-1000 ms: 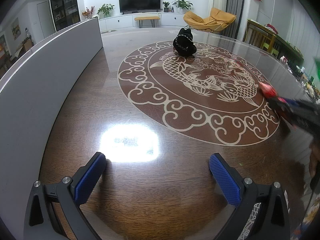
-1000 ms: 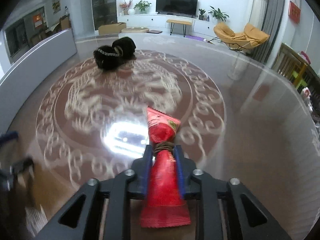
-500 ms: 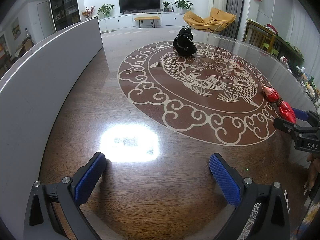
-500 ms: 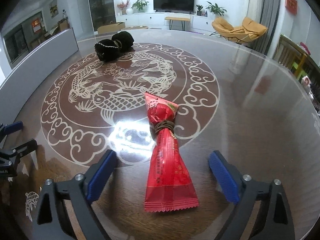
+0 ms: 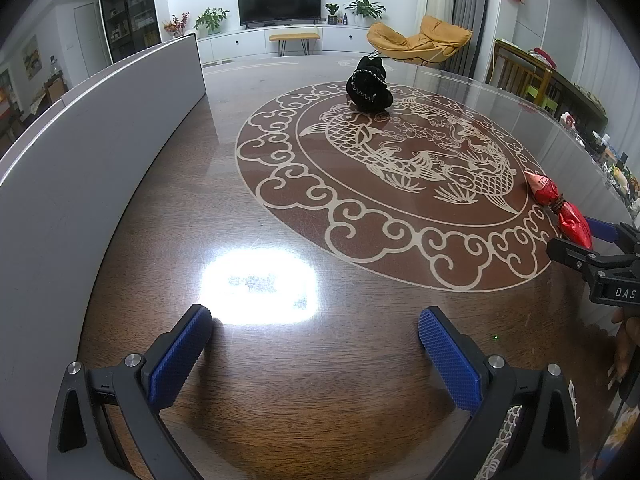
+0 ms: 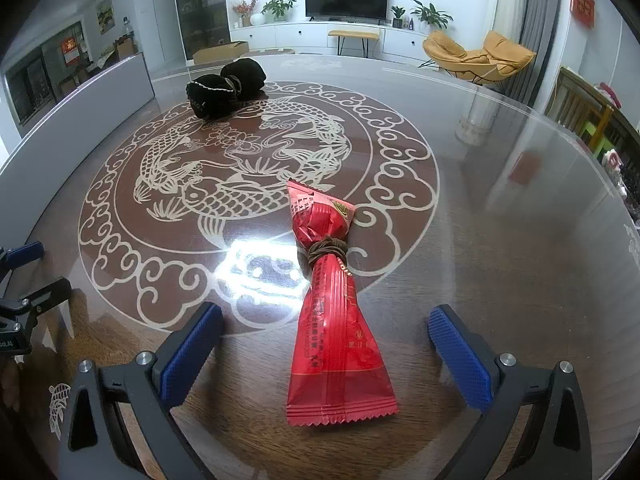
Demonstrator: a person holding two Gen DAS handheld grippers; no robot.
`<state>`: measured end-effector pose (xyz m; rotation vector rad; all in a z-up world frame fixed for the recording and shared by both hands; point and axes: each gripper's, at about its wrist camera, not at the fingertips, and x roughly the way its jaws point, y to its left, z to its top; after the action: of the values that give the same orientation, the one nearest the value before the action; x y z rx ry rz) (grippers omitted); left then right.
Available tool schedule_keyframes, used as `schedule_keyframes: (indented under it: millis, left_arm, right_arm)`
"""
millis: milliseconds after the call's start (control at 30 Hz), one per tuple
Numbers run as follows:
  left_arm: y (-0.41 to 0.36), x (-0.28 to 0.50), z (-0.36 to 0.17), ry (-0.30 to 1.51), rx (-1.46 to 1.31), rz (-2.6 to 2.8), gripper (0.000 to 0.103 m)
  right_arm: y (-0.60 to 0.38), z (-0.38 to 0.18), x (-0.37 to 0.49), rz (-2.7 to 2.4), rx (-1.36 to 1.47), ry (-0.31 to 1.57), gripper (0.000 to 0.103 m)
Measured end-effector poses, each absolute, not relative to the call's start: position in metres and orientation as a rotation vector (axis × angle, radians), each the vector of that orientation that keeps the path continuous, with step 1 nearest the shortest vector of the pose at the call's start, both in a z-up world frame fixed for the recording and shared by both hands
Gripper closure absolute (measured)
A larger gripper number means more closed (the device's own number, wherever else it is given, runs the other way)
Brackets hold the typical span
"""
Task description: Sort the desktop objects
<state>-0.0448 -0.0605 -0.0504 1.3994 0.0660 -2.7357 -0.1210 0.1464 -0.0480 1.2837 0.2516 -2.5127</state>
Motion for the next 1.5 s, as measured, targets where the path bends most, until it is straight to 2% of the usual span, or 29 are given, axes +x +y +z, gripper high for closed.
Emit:
schedule_keyframes:
  millis: [833,1200,1500]
  left_arm:
    - [-0.055,-0.058,-0.049,0.034,1.429,-2.755,0.0]
    - [-0.02,-0.178,-0.047,-0.065,1.474,-2.868,0.0]
    - [-0.02,-0.294,-0.045,0.089,1.385,-2.694,0.0]
  right_arm:
    - [0.146,-0.048,-0.121,-2.508,1.281,0.251,0.0]
    - [0.14,-0.047,-0.118,-2.479,1.261,0.277,0.0]
    - [0.145,-0.039,-0.112,-2.496,1.203,0.237,0.0]
